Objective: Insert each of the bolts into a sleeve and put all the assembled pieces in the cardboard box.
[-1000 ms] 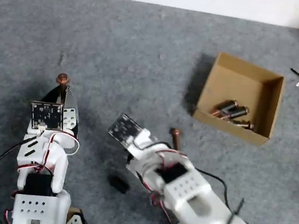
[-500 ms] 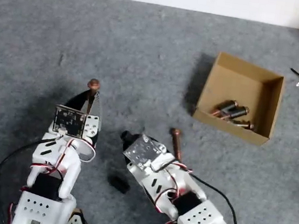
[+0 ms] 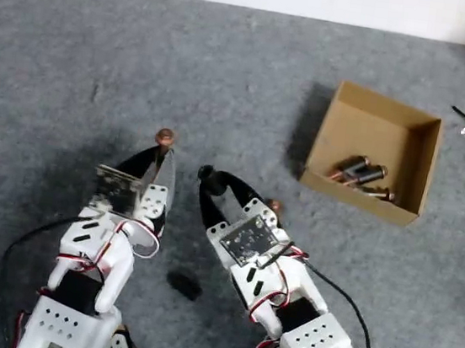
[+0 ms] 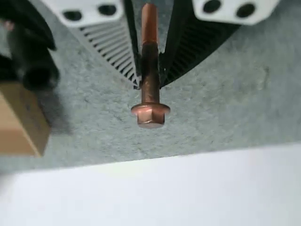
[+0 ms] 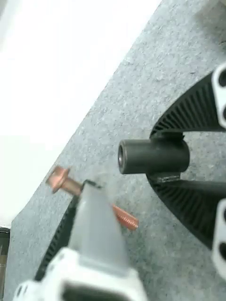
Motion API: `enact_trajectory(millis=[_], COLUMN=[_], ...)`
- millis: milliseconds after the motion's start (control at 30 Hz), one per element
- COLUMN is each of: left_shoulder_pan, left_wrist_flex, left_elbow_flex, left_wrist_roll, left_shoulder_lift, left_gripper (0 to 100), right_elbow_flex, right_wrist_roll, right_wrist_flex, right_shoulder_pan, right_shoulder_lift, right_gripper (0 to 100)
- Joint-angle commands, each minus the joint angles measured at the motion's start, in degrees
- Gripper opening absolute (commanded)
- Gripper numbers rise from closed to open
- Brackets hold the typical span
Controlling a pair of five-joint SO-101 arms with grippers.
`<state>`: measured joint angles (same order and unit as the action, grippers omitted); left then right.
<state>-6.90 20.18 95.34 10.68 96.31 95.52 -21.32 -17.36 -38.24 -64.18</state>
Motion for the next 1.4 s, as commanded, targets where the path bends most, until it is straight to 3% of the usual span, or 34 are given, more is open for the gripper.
enact_trajectory(millis=[0,133,200,433,567,667,800,1233,1367], left_shoulder_pan=[8.0,12.4,12.1,8.2,2.4,-2.1,-3.8,-4.8,-4.8], left_wrist_flex=[-0.1,-0.5,-3.1,-17.8,-25.3,-23.4,-20.0,-18.9,-14.9], left_elbow_flex=[-5.5,-6.5,-6.2,-0.1,2.2,2.2,2.2,2.2,-0.2], left_wrist_roll=[19.3,43.7,50.3,50.5,50.5,45.9,40.0,39.9,39.9], left_shoulder_lift=[1.5,1.5,1.5,1.4,1.4,1.4,1.4,1.5,1.5], left_gripper=[1,1,1,1,1,1,1,1,1], right_elbow_flex=[4.5,4.5,4.5,4.6,4.6,4.7,4.7,4.7,4.7], right_wrist_roll=[0.4,0.4,0.4,0.3,-0.7,-5.2,-5.7,-5.7,-5.7], right_wrist_flex=[-1.8,-1.8,-1.8,-1.7,-1.7,-1.7,-1.7,-1.7,-1.7], right_shoulder_pan=[0.6,-0.6,-2.5,-4.3,-4.2,-4.4,-4.4,-4.1,-4.0], right_shoulder_lift=[-0.9,-0.9,-0.8,-0.7,-0.7,-0.7,-0.7,-0.7,-0.7], right_gripper=[0.5,0.5,0.5,0.5,0.5,0.5,0.5,0.5,0.5])
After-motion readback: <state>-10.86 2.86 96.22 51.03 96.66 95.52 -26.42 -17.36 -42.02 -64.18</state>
